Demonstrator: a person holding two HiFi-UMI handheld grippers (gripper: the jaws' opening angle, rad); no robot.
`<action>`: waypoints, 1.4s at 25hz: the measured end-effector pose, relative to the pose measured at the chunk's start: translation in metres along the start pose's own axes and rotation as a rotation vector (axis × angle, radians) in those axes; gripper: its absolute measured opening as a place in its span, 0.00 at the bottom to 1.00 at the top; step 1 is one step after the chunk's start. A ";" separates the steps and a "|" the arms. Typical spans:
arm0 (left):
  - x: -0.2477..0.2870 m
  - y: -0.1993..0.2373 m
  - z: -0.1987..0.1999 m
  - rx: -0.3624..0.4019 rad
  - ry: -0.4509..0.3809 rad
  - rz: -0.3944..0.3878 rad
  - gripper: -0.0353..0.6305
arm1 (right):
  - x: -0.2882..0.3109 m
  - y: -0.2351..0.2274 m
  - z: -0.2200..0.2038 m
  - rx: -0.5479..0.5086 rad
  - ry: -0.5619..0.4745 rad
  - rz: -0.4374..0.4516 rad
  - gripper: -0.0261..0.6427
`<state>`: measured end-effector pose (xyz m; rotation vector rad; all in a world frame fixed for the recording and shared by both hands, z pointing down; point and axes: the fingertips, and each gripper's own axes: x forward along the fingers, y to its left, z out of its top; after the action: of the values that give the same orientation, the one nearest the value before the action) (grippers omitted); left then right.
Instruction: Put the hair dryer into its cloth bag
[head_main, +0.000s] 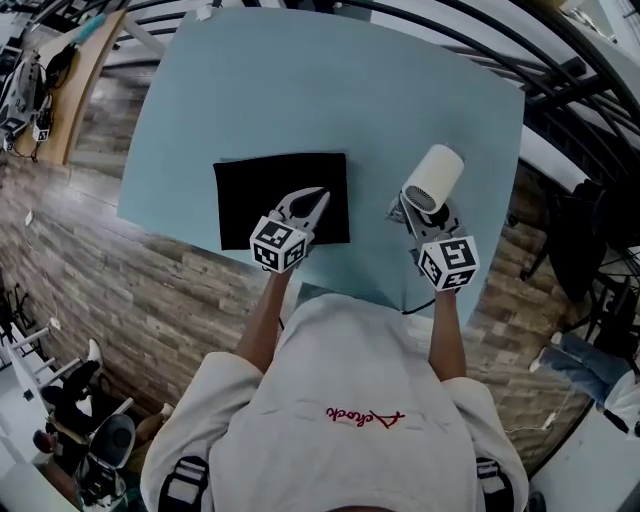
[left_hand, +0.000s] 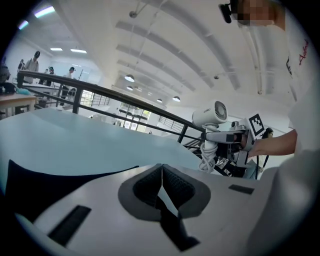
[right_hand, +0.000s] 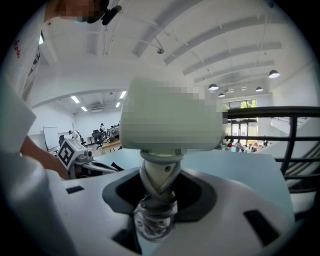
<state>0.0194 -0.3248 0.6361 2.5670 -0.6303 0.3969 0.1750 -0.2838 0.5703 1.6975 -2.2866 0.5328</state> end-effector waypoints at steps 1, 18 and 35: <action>0.001 -0.003 0.000 0.001 0.000 0.015 0.07 | -0.001 -0.004 -0.002 -0.012 0.008 0.014 0.29; 0.031 -0.009 -0.040 0.021 0.137 0.205 0.22 | -0.016 -0.022 -0.029 -0.022 0.045 0.119 0.29; 0.064 0.009 -0.094 0.039 0.393 0.331 0.22 | -0.020 -0.035 -0.034 -0.012 0.066 0.095 0.29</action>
<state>0.0541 -0.3080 0.7437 2.3199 -0.9004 1.0010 0.2140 -0.2611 0.5977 1.5486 -2.3272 0.5840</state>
